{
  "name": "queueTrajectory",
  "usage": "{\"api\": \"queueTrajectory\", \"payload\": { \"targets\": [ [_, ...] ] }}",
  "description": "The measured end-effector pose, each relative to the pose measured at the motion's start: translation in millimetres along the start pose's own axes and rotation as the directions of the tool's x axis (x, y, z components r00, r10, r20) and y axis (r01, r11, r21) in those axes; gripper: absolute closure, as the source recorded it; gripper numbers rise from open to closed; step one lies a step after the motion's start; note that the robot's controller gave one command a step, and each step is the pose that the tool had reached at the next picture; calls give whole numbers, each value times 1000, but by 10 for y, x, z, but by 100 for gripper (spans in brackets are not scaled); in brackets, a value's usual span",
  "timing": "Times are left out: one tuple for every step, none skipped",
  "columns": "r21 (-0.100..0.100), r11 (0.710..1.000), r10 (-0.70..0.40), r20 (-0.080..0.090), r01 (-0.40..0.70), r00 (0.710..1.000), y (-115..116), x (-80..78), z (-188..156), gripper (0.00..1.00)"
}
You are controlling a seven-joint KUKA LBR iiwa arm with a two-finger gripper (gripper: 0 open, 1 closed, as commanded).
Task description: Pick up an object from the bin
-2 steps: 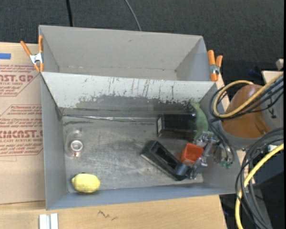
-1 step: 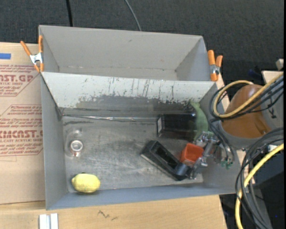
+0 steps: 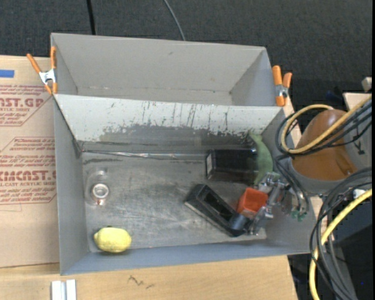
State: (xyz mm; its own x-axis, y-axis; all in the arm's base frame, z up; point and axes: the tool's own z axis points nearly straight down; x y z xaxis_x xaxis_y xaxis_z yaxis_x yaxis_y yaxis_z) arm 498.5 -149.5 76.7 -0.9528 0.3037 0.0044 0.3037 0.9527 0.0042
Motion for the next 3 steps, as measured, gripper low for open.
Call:
{"api": "queueTrajectory", "payload": {
  "targets": [
    [3,1000,0,0,0,1000,-4,2,-167,100],
    [3,1000,0,7,0,1000,-2,-14,-255,100],
    [3,1000,0,5,0,1000,-1,-4,-318,100]
  ]
}}
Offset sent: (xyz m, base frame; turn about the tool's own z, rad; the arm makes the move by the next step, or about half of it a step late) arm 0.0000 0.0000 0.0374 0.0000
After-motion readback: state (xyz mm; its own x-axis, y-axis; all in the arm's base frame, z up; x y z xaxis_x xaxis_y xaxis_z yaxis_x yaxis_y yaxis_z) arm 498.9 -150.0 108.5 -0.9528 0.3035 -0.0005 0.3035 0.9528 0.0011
